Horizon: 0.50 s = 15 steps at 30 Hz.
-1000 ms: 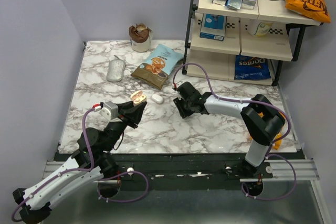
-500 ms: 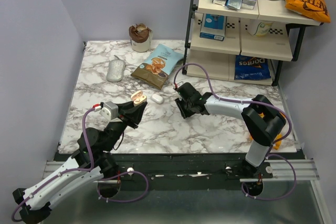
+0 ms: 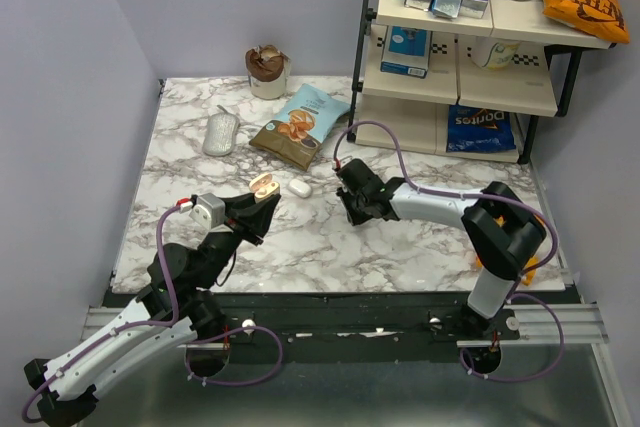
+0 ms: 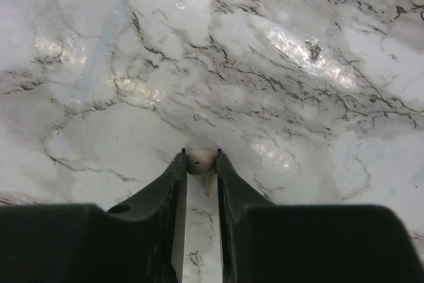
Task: Insert the wireless bluetooth earbuds into the charging case
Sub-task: Pick up the earbud from the center of the board.
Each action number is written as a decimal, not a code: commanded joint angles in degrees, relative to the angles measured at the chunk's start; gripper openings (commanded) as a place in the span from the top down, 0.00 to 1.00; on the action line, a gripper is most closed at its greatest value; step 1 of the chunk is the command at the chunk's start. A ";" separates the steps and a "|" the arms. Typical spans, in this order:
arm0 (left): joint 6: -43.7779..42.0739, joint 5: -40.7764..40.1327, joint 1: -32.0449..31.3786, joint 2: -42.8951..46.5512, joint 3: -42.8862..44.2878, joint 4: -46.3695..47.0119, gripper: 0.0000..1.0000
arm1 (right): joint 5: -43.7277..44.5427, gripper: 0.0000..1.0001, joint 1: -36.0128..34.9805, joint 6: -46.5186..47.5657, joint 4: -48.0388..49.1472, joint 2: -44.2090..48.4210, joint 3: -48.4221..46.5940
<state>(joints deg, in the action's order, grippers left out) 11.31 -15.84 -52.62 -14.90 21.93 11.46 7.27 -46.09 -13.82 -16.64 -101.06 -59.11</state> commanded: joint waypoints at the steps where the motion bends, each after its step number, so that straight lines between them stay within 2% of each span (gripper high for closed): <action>1: 0.73 1.16 -0.20 0.13 -0.40 1.19 1.00 | 2.75 0.99 -0.50 -4.53 -6.13 2.78 2.77; 4: 0.56 0.98 -0.20 -0.13 -0.40 1.28 1.00 | 4.07 0.99 -0.58 -7.44 -3.76 6.47 2.69; 7: 0.20 0.98 -0.20 -1.01 -0.14 1.81 1.00 | 3.81 0.99 -0.50 -8.50 1.50 14.37 3.39; 11: -0.50 1.07 -0.20 -3.99 0.48 3.47 1.00 | 2.66 0.99 -0.58 -6.31 6.88 23.43 1.90; 15: -1.29 1.42 -0.20 -7.51 0.74 9.25 1.00 | 1.96 0.99 -0.93 -3.93 9.78 31.68 -1.00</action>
<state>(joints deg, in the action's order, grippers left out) 11.25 -15.81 -52.62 -19.42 21.93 13.93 9.39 -46.19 -19.75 -13.17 -75.48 -57.17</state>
